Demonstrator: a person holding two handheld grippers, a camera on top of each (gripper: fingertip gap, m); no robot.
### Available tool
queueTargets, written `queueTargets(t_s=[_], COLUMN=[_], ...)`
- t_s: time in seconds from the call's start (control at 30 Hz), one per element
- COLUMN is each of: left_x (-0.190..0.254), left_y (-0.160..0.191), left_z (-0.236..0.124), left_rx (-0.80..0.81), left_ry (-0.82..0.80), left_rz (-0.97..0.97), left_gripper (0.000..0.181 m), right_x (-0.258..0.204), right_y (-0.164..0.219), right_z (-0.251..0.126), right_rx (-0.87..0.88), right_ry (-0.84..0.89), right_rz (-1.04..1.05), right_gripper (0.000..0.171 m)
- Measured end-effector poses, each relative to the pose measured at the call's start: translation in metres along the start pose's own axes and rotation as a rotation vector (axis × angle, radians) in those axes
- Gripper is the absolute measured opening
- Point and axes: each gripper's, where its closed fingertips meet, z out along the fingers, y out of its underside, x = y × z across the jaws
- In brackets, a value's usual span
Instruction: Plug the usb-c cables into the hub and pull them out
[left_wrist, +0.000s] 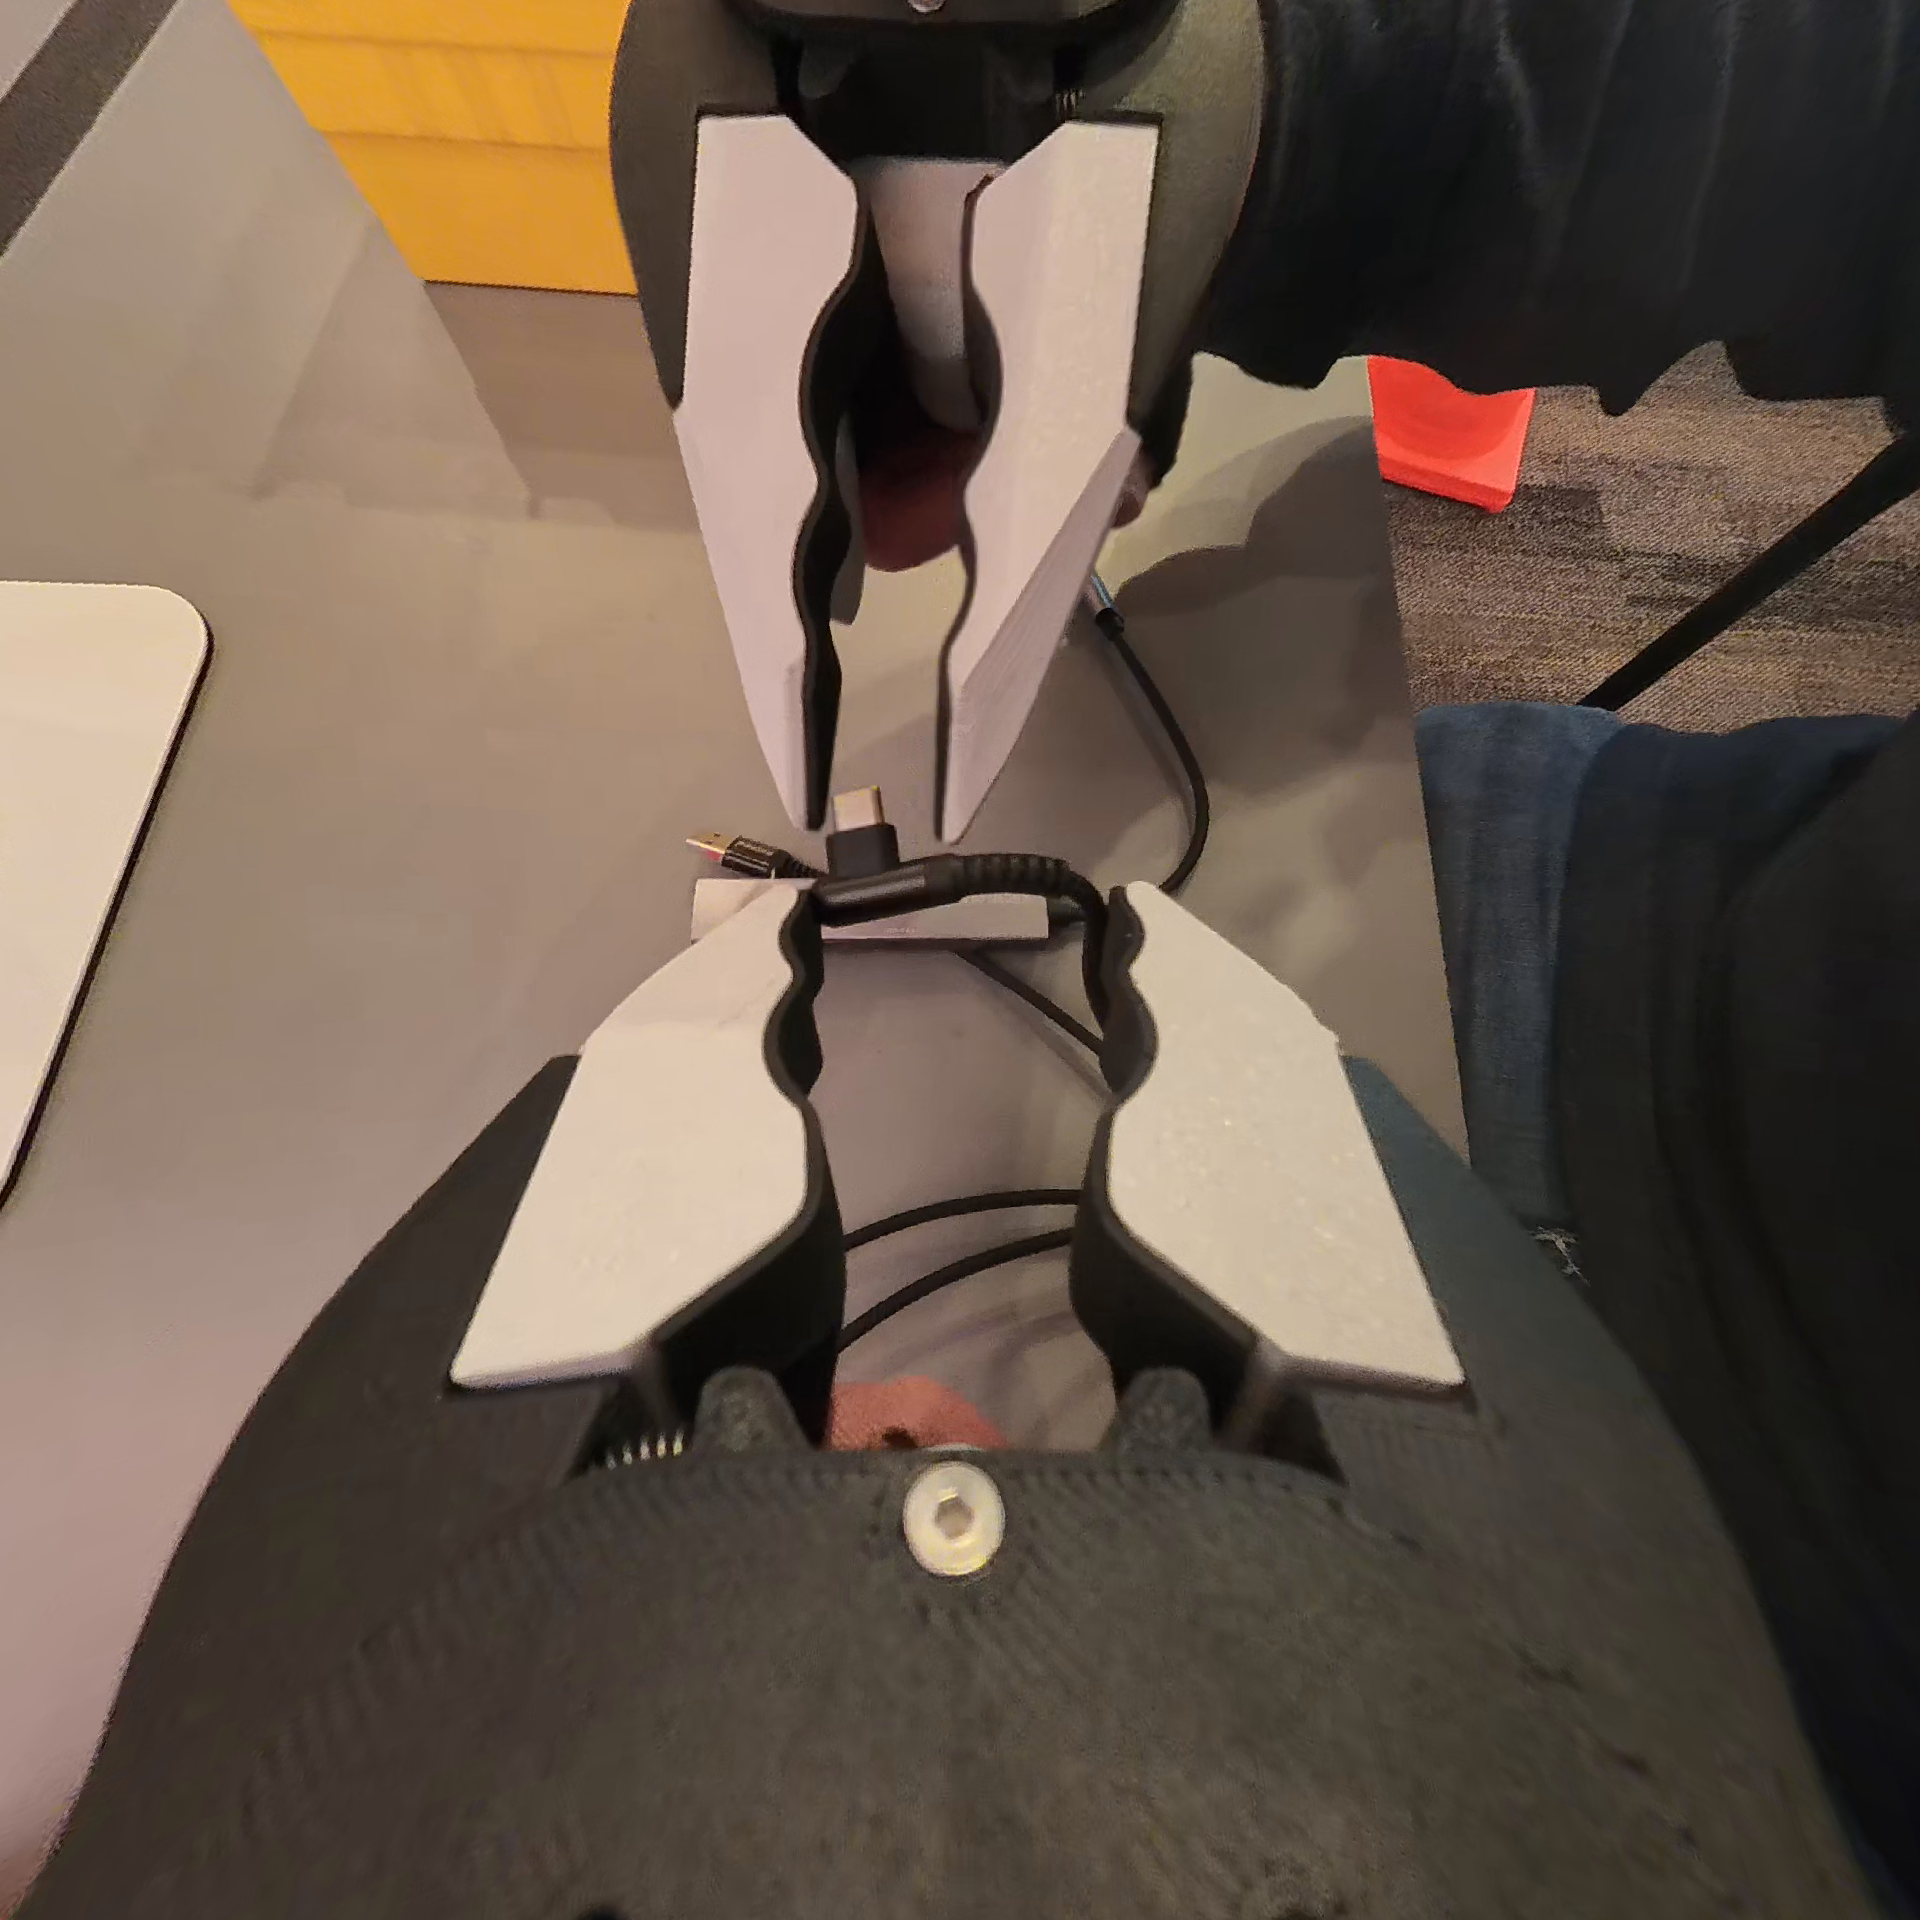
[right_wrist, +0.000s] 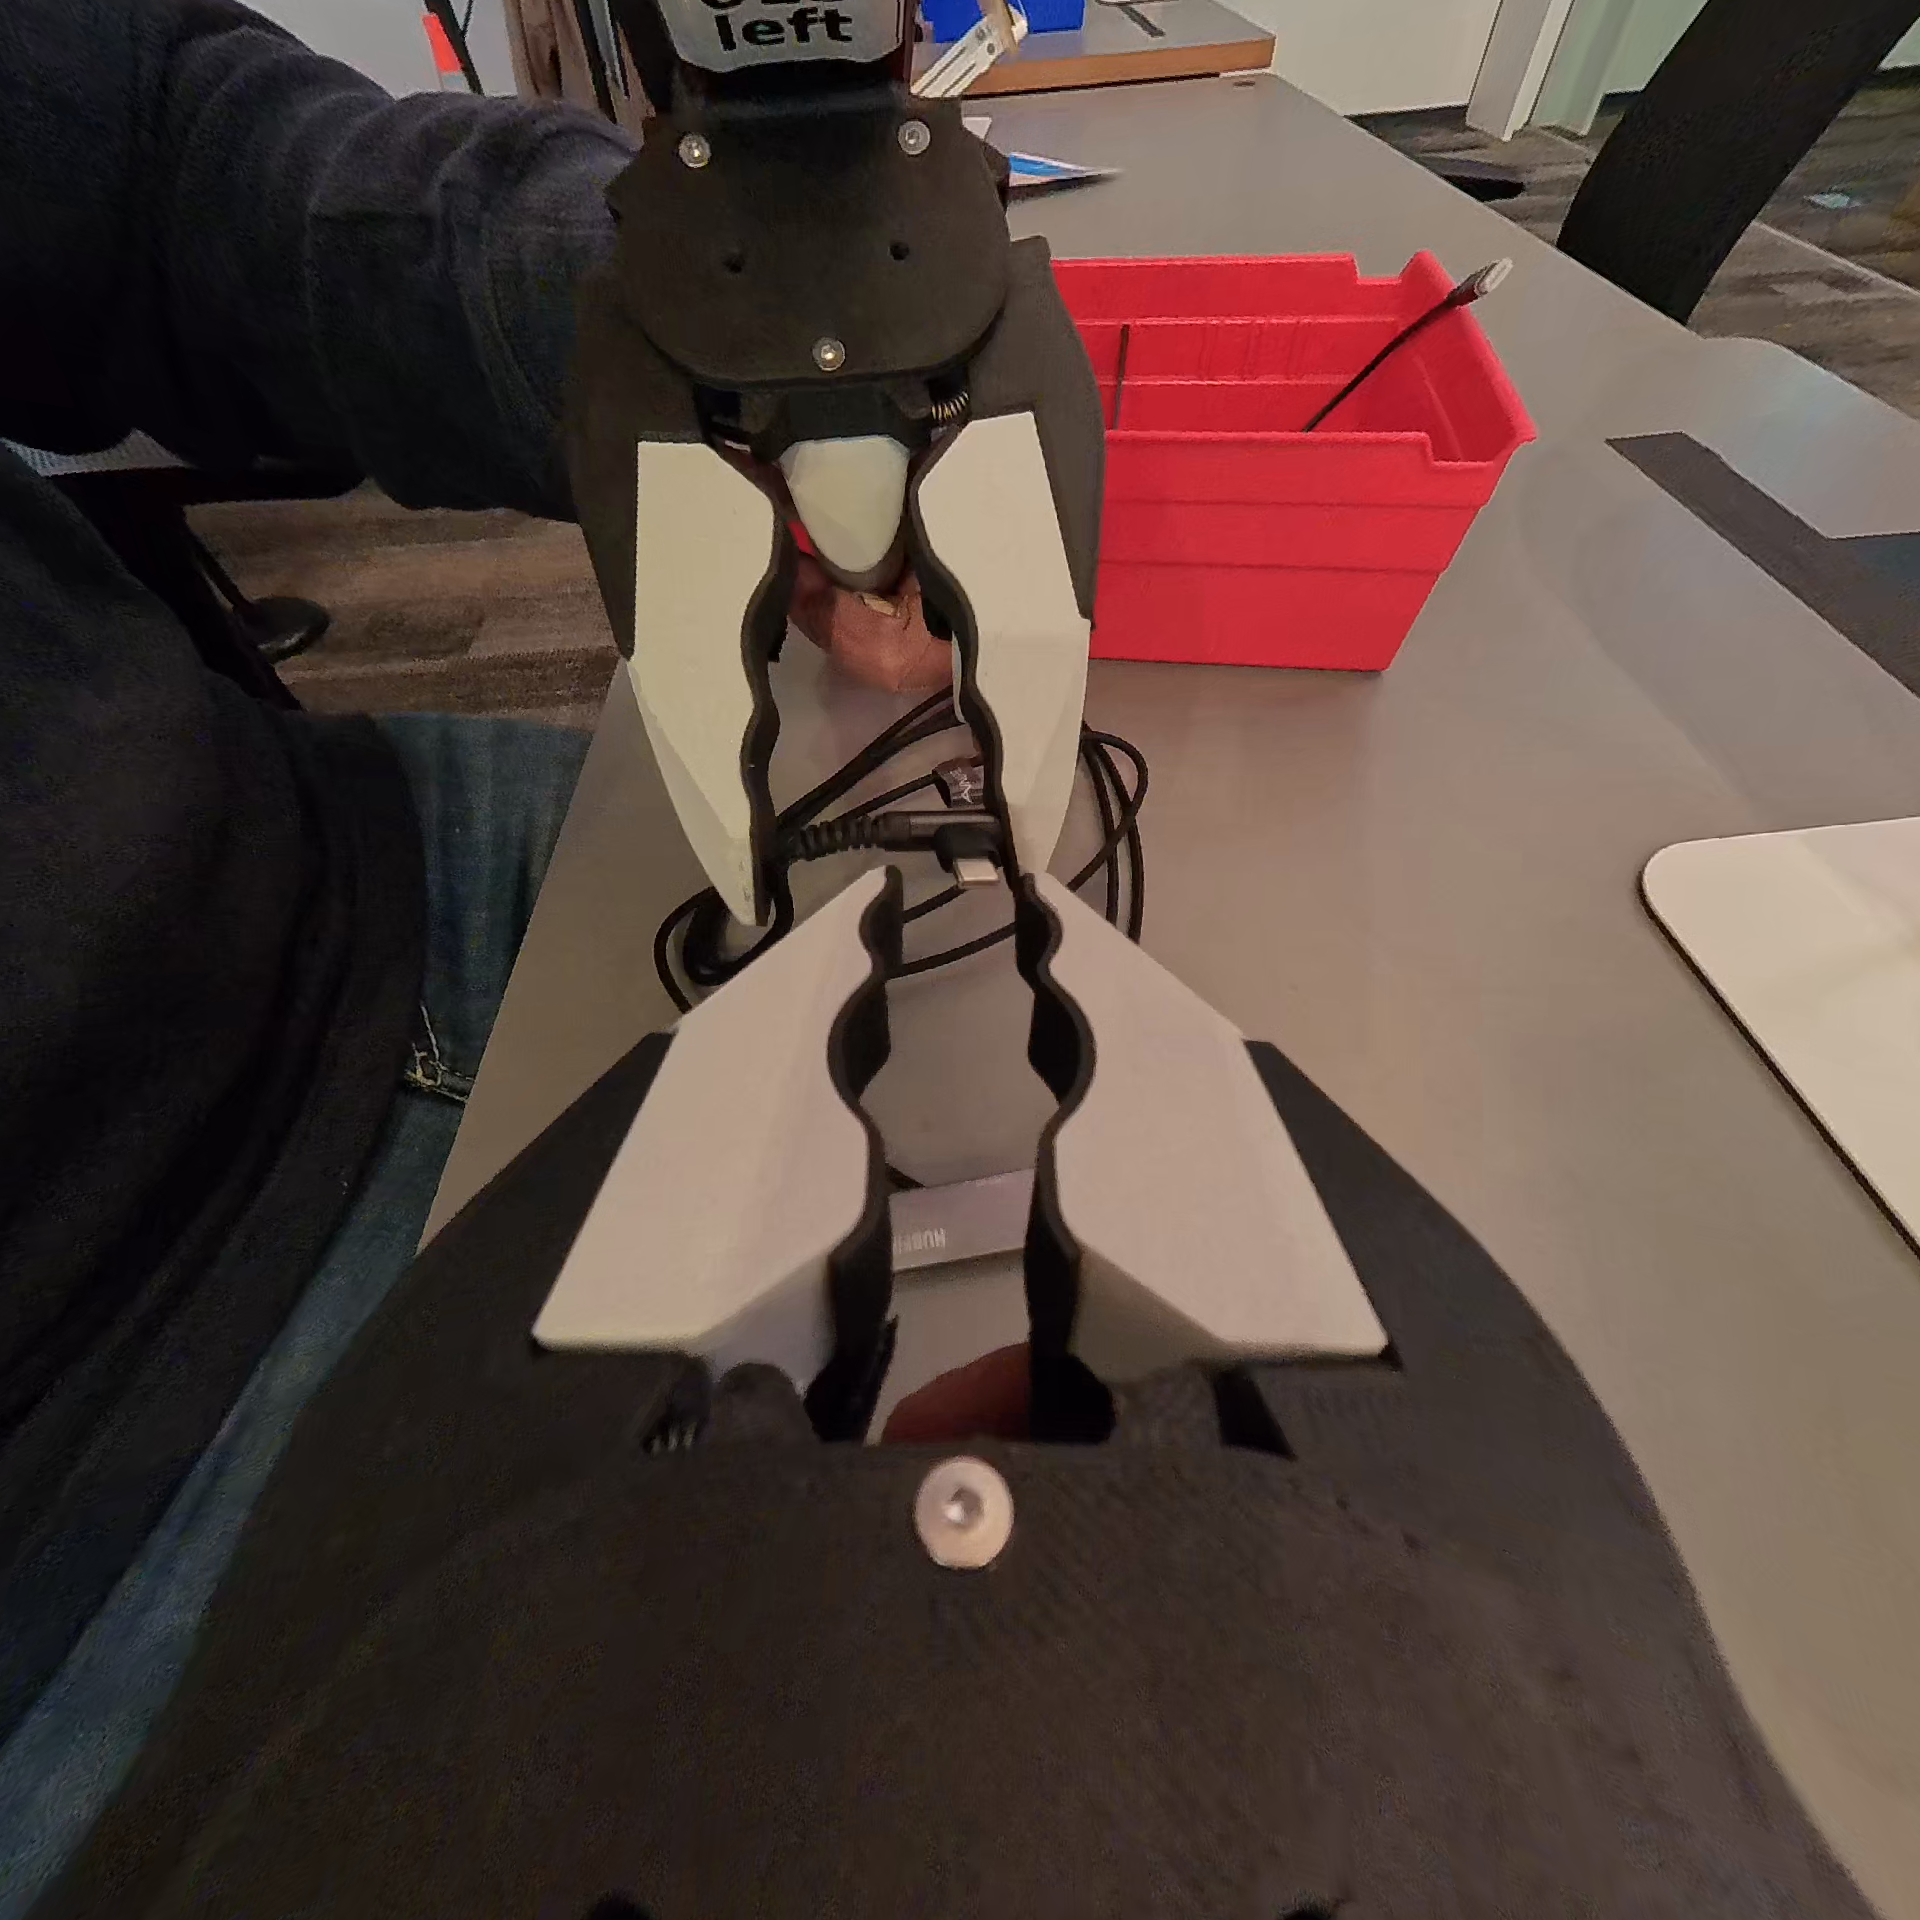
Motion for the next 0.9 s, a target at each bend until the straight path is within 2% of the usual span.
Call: queueTargets(t_s=[0.1,0.2,0.27,0.43,0.63,0.9], left_x=[-0.001,-0.003,-0.004,-0.005,-0.003,-0.004], left_y=[0.003,0.006,0.007,0.011,0.015,0.021], left_z=[-0.001,-0.001,-0.002,0.0,0.001,0.001], left_rx=[-0.001,-0.009,-0.008,-0.008,-0.01,-0.008], left_ry=[-0.009,-0.016,-0.021,-0.027,-0.026,-0.029], left_rz=[-0.001,-0.002,-0.005,-0.012,-0.017,-0.025], left_gripper=[0.052,0.052,0.052,0.052,0.052,0.052], right_x=[0.003,0.012,0.018,0.009,0.011,0.014], right_y=[0.002,0.019,0.04,0.077,0.113,0.116], right_z=[-0.006,-0.014,-0.018,-0.009,0.014,0.026], right_rx=[-0.005,-0.098,-0.209,-0.384,-0.568,-0.607], right_ry=[0.017,0.064,0.096,0.037,-0.021,-0.109], right_rz=[-0.003,-0.036,-0.077,-0.13,-0.245,-0.276], right_gripper=[0.027,0.051,0.059,0.101,0.115,0.114])
